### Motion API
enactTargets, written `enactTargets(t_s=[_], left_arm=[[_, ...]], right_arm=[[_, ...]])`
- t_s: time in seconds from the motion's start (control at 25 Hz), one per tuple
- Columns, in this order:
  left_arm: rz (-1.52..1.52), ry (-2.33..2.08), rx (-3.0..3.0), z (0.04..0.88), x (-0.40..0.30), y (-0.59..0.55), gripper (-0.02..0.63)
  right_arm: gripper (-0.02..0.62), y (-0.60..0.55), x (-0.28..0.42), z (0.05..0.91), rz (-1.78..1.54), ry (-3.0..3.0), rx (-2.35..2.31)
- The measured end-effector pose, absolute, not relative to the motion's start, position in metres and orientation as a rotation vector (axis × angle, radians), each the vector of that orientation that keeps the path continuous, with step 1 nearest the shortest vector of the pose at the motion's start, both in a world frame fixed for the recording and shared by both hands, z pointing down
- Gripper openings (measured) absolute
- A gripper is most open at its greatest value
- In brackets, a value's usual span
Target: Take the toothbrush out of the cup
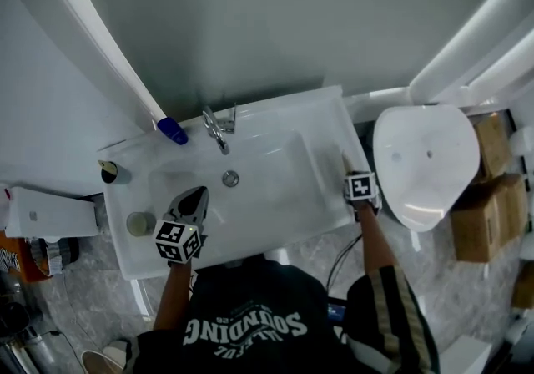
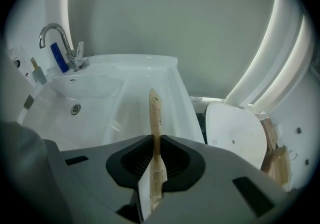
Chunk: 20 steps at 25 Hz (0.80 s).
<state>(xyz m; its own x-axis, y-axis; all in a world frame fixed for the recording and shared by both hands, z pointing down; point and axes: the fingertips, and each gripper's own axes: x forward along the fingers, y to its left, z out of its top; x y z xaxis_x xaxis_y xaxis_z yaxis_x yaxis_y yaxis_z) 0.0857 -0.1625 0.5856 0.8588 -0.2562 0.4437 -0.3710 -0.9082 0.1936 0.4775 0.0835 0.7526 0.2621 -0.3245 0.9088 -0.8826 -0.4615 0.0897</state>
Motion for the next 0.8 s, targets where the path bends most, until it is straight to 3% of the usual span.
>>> enactTargets(t_s=[0.44, 0.56, 0.8], left_arm=[[0.615, -0.588, 2.723, 0.589, 0.063, -0.176, -0.001], [0.613, -0.596, 2.719, 0.590, 0.060, -0.178, -0.001], [0.603, -0.571, 2.724, 0.590, 0.063, -0.175, -0.001]], right_arm=[[0.047, 0.070, 0.478, 0.793, 1.222, -1.116, 1.898], [0.096, 0.082, 0.487, 0.791, 1.169, -1.018, 1.893], [0.107, 0.062, 0.501, 0.762, 1.020, -1.121, 2.127]])
